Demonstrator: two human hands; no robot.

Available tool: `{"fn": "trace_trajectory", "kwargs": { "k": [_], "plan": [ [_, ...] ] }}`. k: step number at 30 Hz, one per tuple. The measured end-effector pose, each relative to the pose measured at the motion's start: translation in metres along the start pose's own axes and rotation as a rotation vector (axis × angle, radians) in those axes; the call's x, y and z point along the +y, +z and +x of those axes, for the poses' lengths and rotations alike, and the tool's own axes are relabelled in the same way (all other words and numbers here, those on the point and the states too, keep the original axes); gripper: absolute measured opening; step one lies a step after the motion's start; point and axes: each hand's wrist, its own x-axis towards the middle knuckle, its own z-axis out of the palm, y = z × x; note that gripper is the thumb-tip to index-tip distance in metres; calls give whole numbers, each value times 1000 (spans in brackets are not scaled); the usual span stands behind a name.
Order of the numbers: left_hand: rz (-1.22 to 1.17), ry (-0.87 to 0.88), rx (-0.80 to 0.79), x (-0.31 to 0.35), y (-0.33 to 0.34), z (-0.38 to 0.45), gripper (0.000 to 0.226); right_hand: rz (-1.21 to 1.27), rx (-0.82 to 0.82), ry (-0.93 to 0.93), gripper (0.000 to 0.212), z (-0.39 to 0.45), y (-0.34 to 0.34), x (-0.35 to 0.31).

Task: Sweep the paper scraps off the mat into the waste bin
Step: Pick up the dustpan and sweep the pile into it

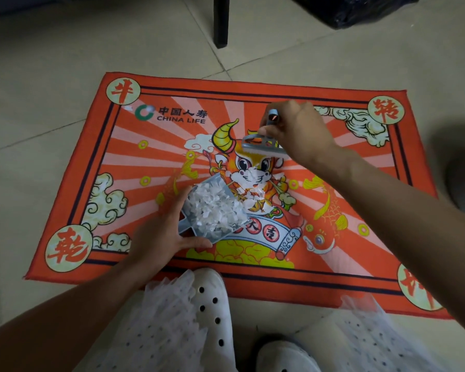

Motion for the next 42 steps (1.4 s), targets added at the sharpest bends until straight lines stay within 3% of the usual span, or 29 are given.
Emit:
{"fn": "trace_trajectory", "kwargs": {
  "k": [5,12,21,42],
  "plan": [
    [129,-30,-32,1,-6,15,119,-127,82,64,21,-17,-4,23],
    [154,-3,-85,-8,-3,32,126,-25,90,194,25,-31,2,33],
    [228,-6,-71,14,8,34,124,24,77,131,18,-39,14,6],
    [-49,-44,15,33,36,20,121,90,21,50,18,-50,20,-26]
  ]
}}
